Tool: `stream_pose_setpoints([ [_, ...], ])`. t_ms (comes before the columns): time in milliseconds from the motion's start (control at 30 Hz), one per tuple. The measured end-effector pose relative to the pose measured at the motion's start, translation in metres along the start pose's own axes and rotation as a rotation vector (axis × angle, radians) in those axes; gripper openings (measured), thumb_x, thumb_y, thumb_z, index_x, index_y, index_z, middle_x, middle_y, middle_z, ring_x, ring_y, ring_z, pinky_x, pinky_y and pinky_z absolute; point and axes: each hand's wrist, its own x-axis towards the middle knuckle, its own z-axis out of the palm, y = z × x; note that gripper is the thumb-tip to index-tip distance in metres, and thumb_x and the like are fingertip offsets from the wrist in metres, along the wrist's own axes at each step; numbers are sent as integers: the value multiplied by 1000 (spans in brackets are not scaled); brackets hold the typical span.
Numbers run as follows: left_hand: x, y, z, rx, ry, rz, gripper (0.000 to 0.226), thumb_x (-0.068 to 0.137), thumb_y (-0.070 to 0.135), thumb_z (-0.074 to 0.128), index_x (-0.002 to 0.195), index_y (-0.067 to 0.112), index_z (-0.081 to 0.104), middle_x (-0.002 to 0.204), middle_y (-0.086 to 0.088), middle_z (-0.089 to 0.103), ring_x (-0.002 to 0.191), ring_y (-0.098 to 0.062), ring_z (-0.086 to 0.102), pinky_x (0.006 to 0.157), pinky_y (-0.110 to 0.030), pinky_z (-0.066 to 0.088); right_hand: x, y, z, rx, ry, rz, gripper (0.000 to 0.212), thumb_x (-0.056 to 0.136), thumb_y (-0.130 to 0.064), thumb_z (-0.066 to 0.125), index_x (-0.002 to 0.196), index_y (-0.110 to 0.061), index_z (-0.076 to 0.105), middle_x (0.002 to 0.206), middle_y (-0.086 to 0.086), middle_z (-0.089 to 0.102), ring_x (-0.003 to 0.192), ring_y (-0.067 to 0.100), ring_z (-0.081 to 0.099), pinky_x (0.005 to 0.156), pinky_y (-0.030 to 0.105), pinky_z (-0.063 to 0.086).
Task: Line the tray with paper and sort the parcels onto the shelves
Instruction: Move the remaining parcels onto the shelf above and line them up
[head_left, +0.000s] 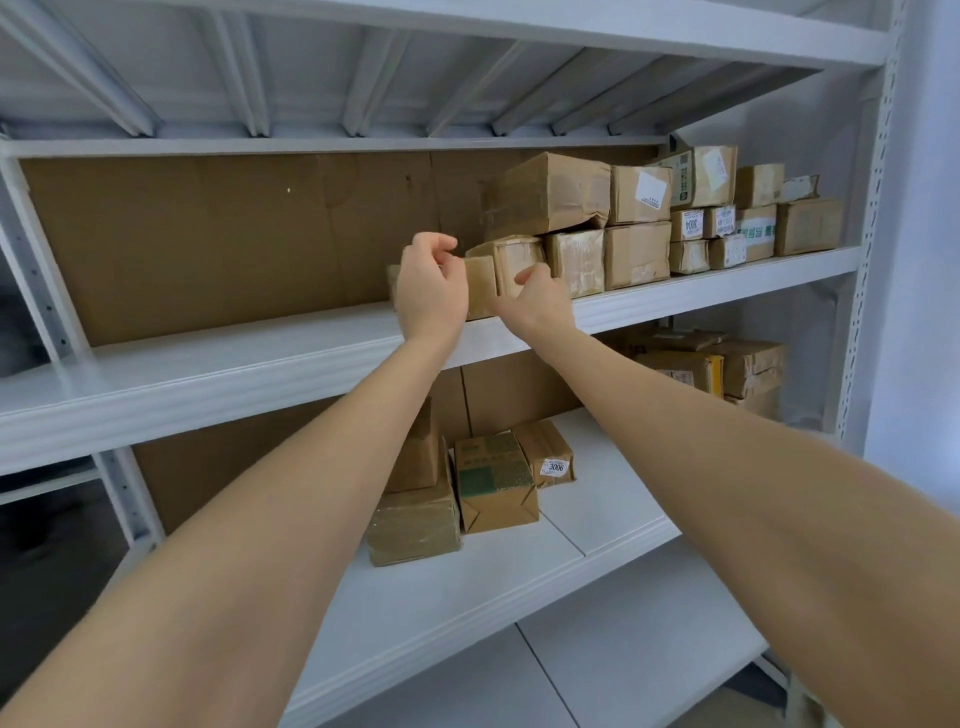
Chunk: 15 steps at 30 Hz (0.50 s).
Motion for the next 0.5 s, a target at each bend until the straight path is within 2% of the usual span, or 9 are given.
stream_pose_setpoints([
  [100,-33,-11,9,-90,-236,52,17,97,15,45,91,14,61,88,1,61,85,-17,60,74,-29,54,-15,17,3,16,44,18,39,87,-28,65,119,-17,45,125,9,48,109,26,51,93,41,49],
  [267,-69,-49,24,-49,-495,-132,24,98,26,45,81,23,63,79,3,65,74,-13,60,68,-30,50,-39,51,8,-72,-8,102,27,89,-26,63,111,-19,48,124,11,47,110,29,51,91,39,48],
  [300,-74,-60,26,-4,-556,-161,22,97,27,46,85,24,64,84,4,66,78,-13,60,72,-30,49,-42,59,10,-85,-29,118,26,89,-25,62,111,-19,49,124,11,47,110,29,50,91,40,48],
  [367,-84,-83,29,89,-653,-240,18,96,28,50,104,22,64,108,1,65,95,-14,57,84,-31,48,-47,74,17,-105,-57,149,30,88,-25,62,116,-18,51,124,12,48,110,29,50,93,40,48],
  [433,-92,-106,31,164,-687,-347,29,95,28,53,122,18,57,125,-3,58,110,-19,54,93,-34,47,-50,86,29,-112,-104,200,37,88,-27,63,122,-19,51,127,11,49,112,29,51,95,42,49],
  [500,-94,-127,32,203,-671,-412,41,94,30,54,132,16,49,134,-7,52,118,-24,52,99,-38,46,-48,95,45,-102,-181,245,47,88,-31,64,130,-17,49,131,12,50,115,29,52,97,43,49],
])
